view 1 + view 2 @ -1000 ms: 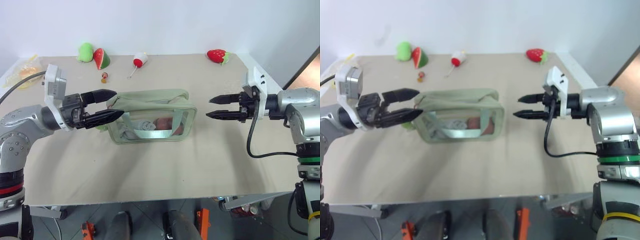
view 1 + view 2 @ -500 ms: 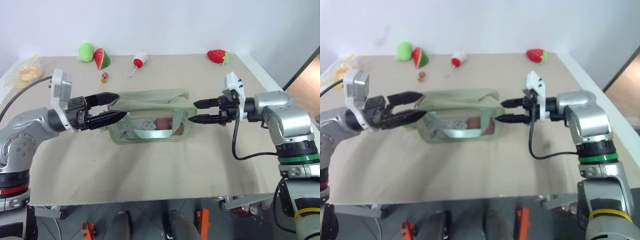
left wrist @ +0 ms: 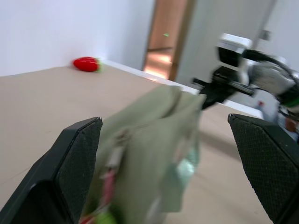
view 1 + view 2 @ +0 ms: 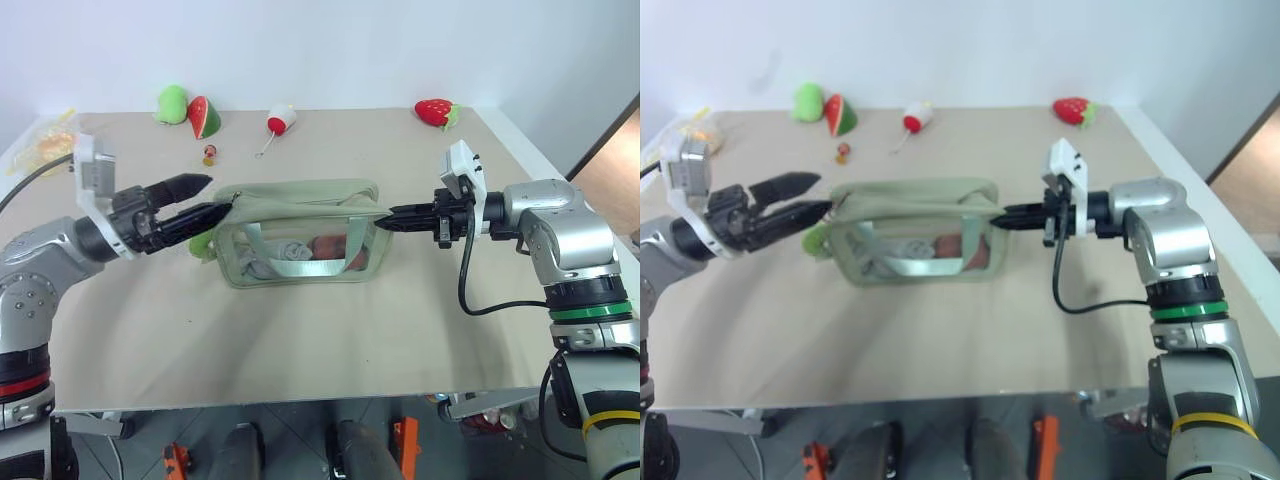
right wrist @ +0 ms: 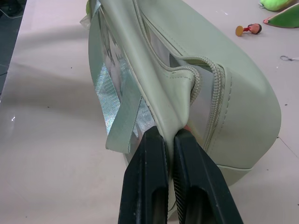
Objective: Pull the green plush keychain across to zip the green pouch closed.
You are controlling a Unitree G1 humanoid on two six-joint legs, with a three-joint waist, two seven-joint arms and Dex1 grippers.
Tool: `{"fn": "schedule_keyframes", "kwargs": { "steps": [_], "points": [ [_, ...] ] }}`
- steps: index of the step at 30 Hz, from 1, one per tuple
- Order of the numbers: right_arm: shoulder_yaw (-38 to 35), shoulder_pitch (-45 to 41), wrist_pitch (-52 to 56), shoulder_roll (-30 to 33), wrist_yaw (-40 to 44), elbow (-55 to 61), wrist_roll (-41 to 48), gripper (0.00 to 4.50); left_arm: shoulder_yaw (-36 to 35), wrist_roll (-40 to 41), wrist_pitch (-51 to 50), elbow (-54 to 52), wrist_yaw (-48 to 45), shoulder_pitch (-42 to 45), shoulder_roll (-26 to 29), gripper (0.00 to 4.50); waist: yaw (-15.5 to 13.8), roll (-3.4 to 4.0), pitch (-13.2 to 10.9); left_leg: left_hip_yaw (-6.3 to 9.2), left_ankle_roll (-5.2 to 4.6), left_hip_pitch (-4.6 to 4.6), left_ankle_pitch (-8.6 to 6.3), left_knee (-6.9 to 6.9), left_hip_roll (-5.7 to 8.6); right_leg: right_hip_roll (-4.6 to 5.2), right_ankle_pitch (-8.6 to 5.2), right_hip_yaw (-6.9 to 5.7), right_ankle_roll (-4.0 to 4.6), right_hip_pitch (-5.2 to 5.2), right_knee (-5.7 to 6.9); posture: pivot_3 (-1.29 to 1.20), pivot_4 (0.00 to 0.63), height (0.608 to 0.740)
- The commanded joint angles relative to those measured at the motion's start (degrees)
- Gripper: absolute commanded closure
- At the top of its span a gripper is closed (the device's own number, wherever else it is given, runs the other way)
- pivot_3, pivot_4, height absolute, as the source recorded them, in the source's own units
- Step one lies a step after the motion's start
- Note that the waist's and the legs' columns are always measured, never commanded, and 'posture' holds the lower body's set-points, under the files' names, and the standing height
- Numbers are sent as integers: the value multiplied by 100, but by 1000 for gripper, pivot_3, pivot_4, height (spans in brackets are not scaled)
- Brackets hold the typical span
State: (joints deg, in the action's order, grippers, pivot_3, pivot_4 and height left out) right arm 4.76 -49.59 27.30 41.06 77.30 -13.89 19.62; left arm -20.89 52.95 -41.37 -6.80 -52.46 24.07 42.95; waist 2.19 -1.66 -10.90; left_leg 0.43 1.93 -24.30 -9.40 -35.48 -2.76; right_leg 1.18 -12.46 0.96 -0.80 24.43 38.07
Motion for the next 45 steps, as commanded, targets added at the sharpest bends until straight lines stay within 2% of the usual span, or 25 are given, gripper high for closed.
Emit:
{"fn": "schedule_keyframes", "kwargs": {
  "steps": [1,8,25,29,31,38,39,45],
  "points": [
    [-79,-59,-84,29,-41,25,-11,4462,-314,-228,79,307,-88,-459,249,0,20,0,0,-1,-1,0,-1,3,-1,0,-1,1,2,2,0,0,150,740],
    [-45,-25,-156,-30,-122,-12,-85,4462,-248,-330,74,140,-284,-931,404,0,17,-26,-2,-5,0,-2,-1,0,-2,5,-8,0,14,4,0,0,150,740],
    [-121,103,-175,-7,-191,119,-83,4462,190,-898,373,674,-388,-644,174,0,20,-26,-1,-6,0,-1,-1,1,-5,1,0,0,6,4,0,0,150,740],
    [-150,126,-158,6,-220,155,-76,4500,273,-1000,441,739,-383,-526,75,1051,24,-26,-1,-6,0,0,-1,0,-5,1,3,0,5,4,0,0,150,740],
    [-155,139,-158,15,-232,172,-69,4500,335,-994,411,688,-428,-492,44,1926,25,-26,-1,-6,0,0,-1,0,-6,0,3,0,5,4,0,0,150,740],
    [-166,194,-144,21,-294,242,-33,4500,477,-905,325,608,-614,-319,-32,4331,24,-26,-1,-8,0,0,-1,0,-6,1,3,1,5,4,0,0,150,740],
    [-165,204,-142,21,-302,251,-29,4500,483,-915,311,606,-609,-293,-41,4484,24,-27,-1,-7,0,0,-1,0,-6,0,3,0,5,3,0,0,150,740],
    [-156,271,-138,20,-348,311,-27,4500,510,-1103,329,618,-384,-151,-71,4484,24,-27,-1,-7,0,0,-1,0,-6,0,4,1,4,3,0,0,150,740]
  ]
}}
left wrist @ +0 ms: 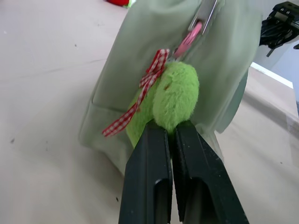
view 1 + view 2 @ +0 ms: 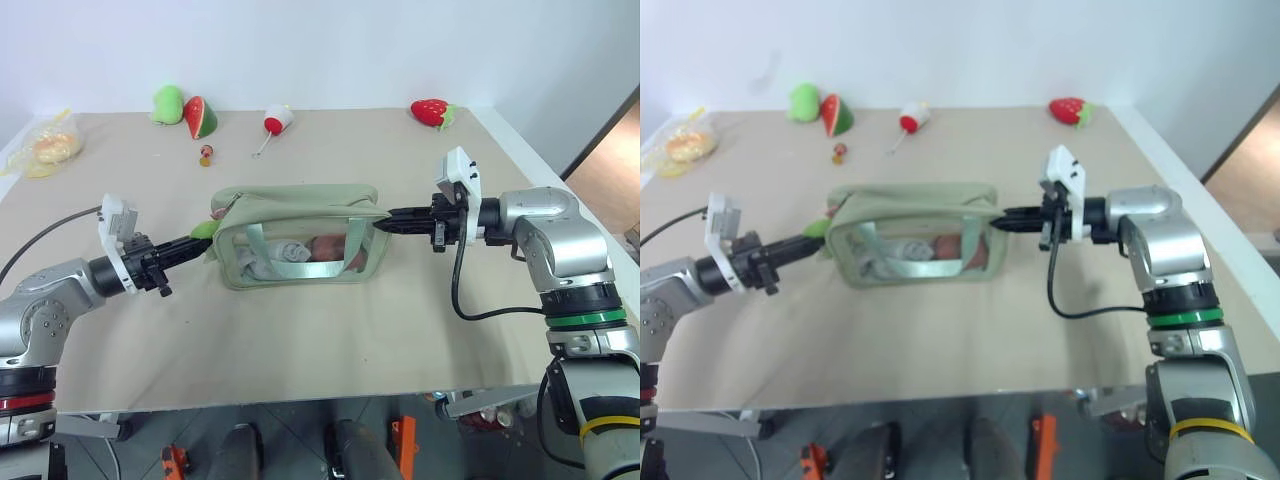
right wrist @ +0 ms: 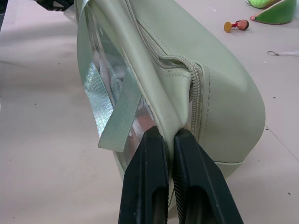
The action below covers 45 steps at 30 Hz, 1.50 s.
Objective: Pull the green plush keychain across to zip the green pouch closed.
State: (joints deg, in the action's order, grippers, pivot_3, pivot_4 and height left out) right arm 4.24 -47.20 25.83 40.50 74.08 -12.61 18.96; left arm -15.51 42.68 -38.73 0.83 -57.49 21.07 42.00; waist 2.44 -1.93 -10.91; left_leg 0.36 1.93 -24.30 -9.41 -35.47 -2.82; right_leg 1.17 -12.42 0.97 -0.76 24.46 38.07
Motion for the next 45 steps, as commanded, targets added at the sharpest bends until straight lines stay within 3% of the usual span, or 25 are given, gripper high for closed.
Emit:
{"fn": "schedule_keyframes", "kwargs": {
  "steps": [1,8,12,22,31,32,41,45],
  "points": [
    [-105,41,14,77,-34,194,45,4500,-62,-69,85,-110,146,194,12,4484,0,0,0,0,0,0,0,0,0,0,0,0,0,0,0,0,150,740],
    [-89,31,15,65,-60,191,40,4500,-448,180,191,184,602,1246,-226,4484,-8,-4,0,2,0,-1,0,-7,1,-1,5,-2,-7,-5,0,0,150,740],
    [-81,4,8,56,-74,179,29,4500,-95,69,260,156,458,1960,-313,4484,-7,-4,0,1,0,-2,0,-8,4,0,6,1,-11,-6,-1,0,150,740],
    [-149,107,66,103,-149,320,65,4500,1235,-613,691,-38,-234,2702,-628,4484,-7,-4,0,0,0,-1,0,-7,5,-2,6,6,-12,-6,-1,0,150,740],
    [-170,157,104,138,-236,400,95,4500,1532,-868,685,264,-583,2869,-756,4484,6,-4,-1,1,0,0,0,-6,3,-7,6,9,-12,-4,-1,0,150,740],
    [-173,159,107,139,-241,404,97,4500,1498,-824,602,259,-605,2863,-735,3787,6,-4,-1,0,0,-1,0,-6,4,-6,6,10,-12,-5,-1,0,150,740],
    [-131,117,85,101,-244,357,104,4500,1248,-845,615,119,-649,2648,-459,822,7,-4,-1,1,0,-1,0,-7,4,-6,6,9,-12,-4,-1,0,150,740],
    [-103,76,68,79,-230,305,93,4500,1097,-794,599,76,-680,2550,-299,822,7,-3,-1,1,0,-1,0,-6,3,-6,5,9,-12,-4,-1,0,150,740]
  ]
}}
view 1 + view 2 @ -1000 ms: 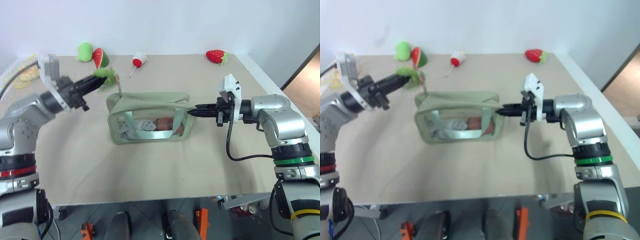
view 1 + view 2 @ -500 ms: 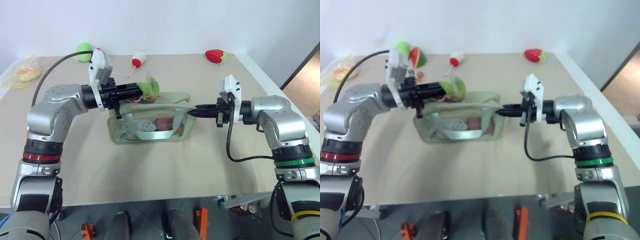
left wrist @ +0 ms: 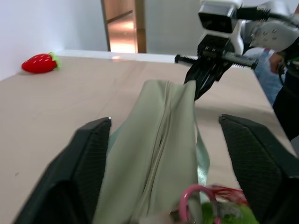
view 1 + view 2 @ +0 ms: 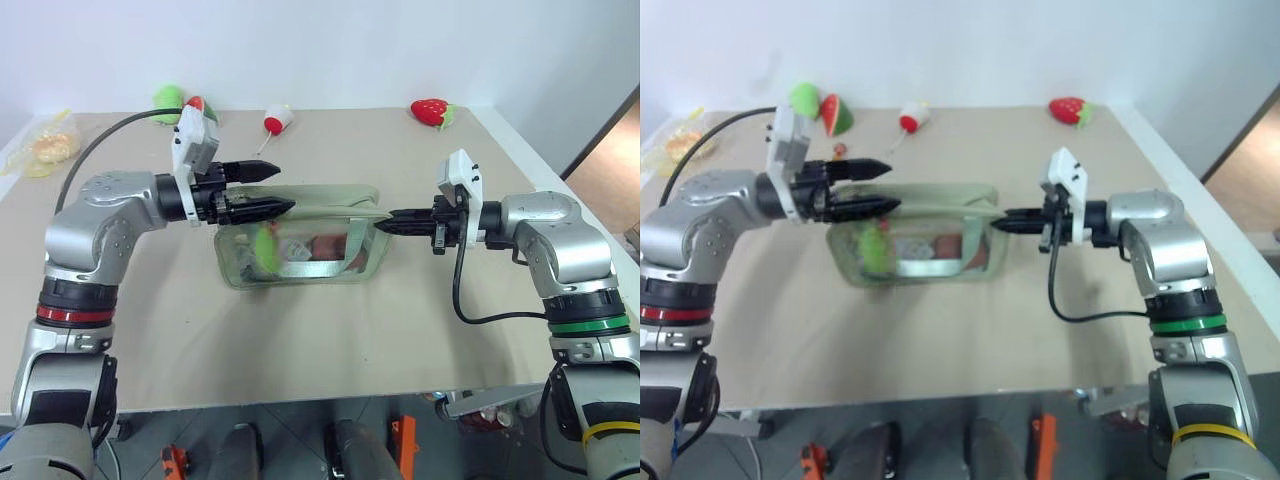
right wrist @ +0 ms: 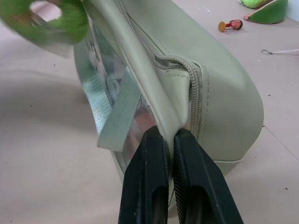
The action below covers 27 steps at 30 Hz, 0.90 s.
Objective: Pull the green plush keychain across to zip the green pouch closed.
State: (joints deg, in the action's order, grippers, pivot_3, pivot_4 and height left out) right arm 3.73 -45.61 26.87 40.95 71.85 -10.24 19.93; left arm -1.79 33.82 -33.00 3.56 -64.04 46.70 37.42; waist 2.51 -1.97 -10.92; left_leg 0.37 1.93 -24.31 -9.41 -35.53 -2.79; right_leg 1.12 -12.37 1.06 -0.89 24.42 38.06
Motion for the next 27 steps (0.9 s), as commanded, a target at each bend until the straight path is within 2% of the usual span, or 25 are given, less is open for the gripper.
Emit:
{"fn": "schedule_keyframes", "kwargs": {
  "steps": [1,15,22,27],
  "points": [
    [-49,-85,-37,32,0,68,-2,4500,-334,112,19,-219,-19,-34,189,822,0,0,0,0,0,0,0,0,0,0,0,0,0,0,0,0,150,740],
    [-19,-36,-25,-2,13,118,11,4500,-1229,743,-408,-303,150,-221,520,822,6,0,0,-1,0,0,0,-2,-1,0,1,0,0,-1,0,0,150,740],
    [-37,13,-12,19,-2,153,17,4500,-947,245,-72,-232,-260,-1048,1068,822,11,0,0,0,0,4,0,4,-2,-1,-1,-2,3,0,0,0,150,740],
    [-47,40,-8,30,-10,180,25,4500,-927,11,83,55,-384,-1358,1180,822,7,0,0,-2,0,4,0,3,-3,0,-5,-2,11,1,0,0,150,740]
  ]
}}
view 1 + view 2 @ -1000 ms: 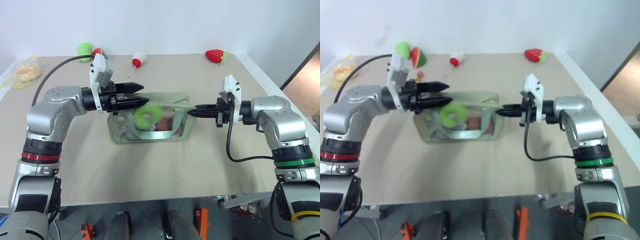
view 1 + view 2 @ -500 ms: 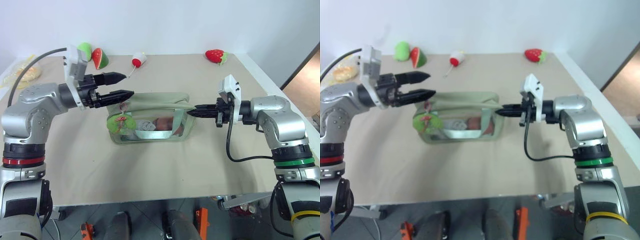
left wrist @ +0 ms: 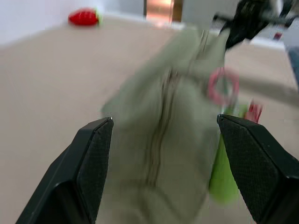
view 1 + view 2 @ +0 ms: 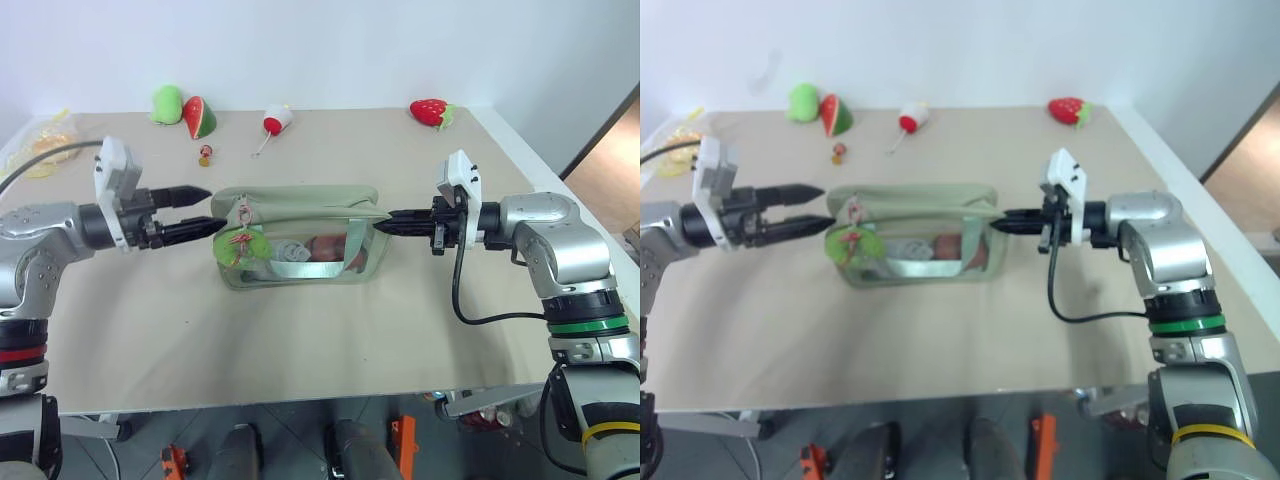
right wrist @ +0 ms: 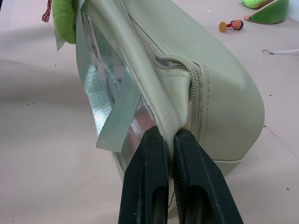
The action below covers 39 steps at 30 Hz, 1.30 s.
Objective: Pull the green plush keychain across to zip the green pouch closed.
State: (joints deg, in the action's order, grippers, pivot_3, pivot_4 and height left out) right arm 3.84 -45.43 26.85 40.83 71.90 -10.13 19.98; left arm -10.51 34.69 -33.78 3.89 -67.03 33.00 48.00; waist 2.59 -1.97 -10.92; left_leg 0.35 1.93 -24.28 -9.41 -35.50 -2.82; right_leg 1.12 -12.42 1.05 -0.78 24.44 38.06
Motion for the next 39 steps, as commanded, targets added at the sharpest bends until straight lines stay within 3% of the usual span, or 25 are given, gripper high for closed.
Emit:
{"fn": "schedule_keyframes", "kwargs": {
  "steps": [1,12,22,31,39],
  "points": [
    [-61,31,-5,46,-15,177,23,4500,-56,-100,176,57,-98,-9,115,822,-2,0,0,0,0,0,0,0,0,0,-3,0,6,0,0,0,150,740],
    [-95,106,29,85,-35,269,51,4500,-127,-148,154,88,-194,-362,106,822,1,0,0,-1,0,0,0,2,-1,0,1,1,-2,0,0,0,150,740],
    [-103,181,59,160,-66,342,76,4500,-1279,1250,-756,-784,114,-693,142,822,-1,-10,-1,-1,0,-2,-1,1,-6,2,-5,-4,9,2,0,0,150,740],
    [-91,175,53,129,-84,329,85,4500,-821,1181,-803,-1566,312,-1310,72,822,-2,-13,0,0,0,1,0,2,-6,0,-6,-3,10,0,0,0,150,740],
    [-117,221,86,139,-135,395,113,4500,-384,1224,-847,-1977,447,-1248,-47,822,-4,-13,0,-2,0,2,0,2,-5,-1,-10,0,16,0,0,0,150,740]
  ]
}}
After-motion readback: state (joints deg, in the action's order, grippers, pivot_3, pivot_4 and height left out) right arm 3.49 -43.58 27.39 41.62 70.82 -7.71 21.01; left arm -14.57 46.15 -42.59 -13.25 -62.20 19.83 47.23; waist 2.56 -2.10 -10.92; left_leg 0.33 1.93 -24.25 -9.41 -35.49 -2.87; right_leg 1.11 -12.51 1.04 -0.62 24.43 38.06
